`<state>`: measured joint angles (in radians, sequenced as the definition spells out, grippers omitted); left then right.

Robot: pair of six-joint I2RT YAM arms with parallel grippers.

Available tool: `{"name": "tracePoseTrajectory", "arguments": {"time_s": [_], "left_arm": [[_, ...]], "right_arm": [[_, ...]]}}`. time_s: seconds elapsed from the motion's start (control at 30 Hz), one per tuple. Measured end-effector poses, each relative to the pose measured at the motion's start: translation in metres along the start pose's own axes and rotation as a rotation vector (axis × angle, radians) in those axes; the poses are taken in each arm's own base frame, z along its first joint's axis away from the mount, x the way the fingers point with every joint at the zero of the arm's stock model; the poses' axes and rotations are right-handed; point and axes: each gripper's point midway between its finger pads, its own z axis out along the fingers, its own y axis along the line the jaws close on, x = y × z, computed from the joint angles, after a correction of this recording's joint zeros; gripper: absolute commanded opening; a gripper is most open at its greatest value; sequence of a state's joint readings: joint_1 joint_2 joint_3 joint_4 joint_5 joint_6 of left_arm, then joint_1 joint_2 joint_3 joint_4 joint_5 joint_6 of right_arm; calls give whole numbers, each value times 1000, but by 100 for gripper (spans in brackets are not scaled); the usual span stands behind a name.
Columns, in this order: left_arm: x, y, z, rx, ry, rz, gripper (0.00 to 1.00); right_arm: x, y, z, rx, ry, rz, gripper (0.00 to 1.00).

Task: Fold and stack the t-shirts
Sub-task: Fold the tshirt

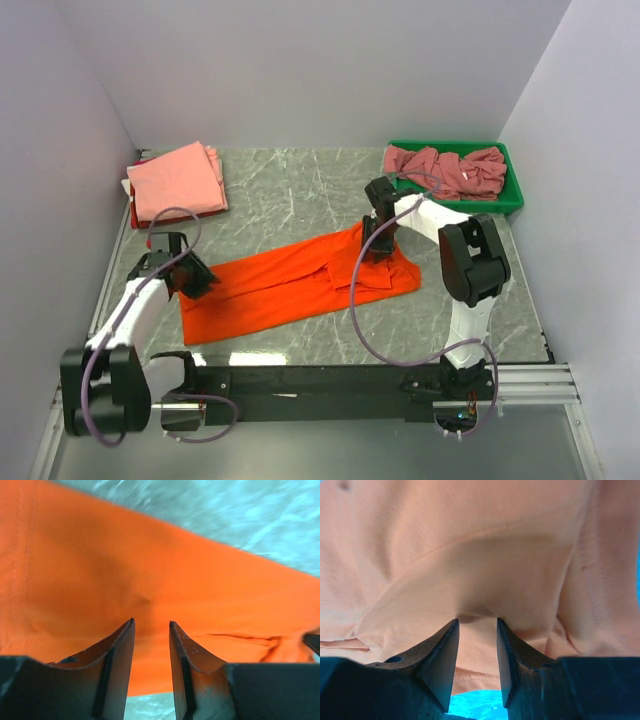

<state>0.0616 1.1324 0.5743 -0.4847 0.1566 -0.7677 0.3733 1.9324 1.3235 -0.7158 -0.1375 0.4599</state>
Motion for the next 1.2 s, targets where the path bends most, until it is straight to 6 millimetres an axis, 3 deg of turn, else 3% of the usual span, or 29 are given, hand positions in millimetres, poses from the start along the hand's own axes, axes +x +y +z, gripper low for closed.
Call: {"name": "tracePoseTrajectory", "arguments": {"time_s": [0.13, 0.23, 0.37, 0.47, 0.6, 0.73, 0.9, 0.97, 1.2], "left_arm": [[-20, -21, -28, 58, -96, 19, 40], [-34, -40, -37, 102, -139, 37, 38], [-28, -50, -22, 100, -103, 60, 37], [-7, -53, -1, 67, -23, 87, 39], [11, -50, 20, 22, 36, 120, 42], [17, -33, 41, -66, 71, 120, 42], [14, -36, 45, -66, 61, 115, 41], [14, -35, 46, -68, 58, 114, 41], [21, -33, 40, -62, 40, 89, 41]], "right_arm": [[-14, 3, -11, 3, -34, -26, 46], [-23, 8, -23, -11, -67, -43, 46], [-26, 13, -42, -38, -102, -61, 46], [-25, 15, -46, -48, -106, -71, 46], [-15, 9, -39, -41, -74, -80, 46], [-6, 5, -29, -32, -34, -86, 46], [-5, 0, -4, 1, 25, -82, 46], [-9, 1, 5, 14, 53, -77, 46], [-55, 15, 13, 50, 21, -75, 46]]}}
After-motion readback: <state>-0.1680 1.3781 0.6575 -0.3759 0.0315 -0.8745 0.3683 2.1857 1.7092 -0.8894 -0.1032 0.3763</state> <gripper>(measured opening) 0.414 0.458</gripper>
